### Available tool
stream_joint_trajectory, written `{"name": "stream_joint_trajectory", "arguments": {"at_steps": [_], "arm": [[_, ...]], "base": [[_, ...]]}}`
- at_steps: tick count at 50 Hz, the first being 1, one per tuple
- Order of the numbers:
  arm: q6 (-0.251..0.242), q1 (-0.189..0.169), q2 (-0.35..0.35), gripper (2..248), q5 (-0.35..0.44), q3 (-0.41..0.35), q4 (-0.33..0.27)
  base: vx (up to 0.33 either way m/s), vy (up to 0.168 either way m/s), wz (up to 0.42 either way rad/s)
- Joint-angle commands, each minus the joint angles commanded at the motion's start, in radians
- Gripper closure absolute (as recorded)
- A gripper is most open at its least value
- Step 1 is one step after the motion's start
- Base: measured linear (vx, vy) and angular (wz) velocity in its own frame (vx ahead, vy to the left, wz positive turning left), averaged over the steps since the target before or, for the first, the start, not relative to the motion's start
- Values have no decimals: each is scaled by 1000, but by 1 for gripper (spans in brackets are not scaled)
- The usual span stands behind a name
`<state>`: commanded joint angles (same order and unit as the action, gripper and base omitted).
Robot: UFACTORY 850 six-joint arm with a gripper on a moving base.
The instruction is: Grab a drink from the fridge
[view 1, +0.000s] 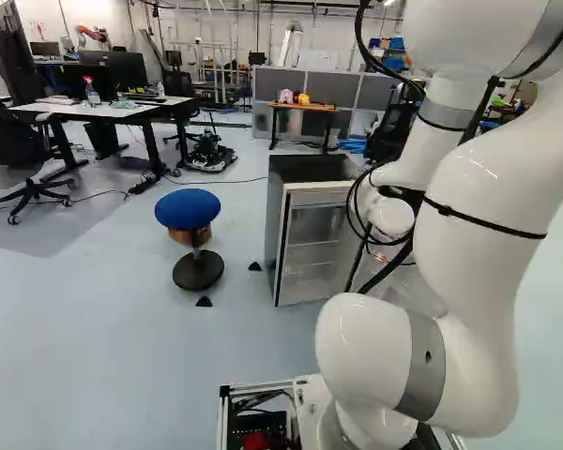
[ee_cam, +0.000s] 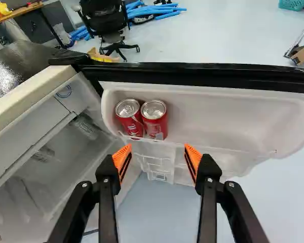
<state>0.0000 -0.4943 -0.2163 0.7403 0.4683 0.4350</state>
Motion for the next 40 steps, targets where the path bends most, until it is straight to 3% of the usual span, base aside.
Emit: {"name": "stream_joint_trajectory", "arguments": {"at_steps": [26, 27, 40], "arm": [[0, 0, 0, 90, 0, 0, 0], [0, 0, 0, 102, 0, 0, 0], [0, 0, 0, 107, 0, 0, 0]], "base": [[0, 0, 0], [0, 0, 0], [0, 0, 0]]}}
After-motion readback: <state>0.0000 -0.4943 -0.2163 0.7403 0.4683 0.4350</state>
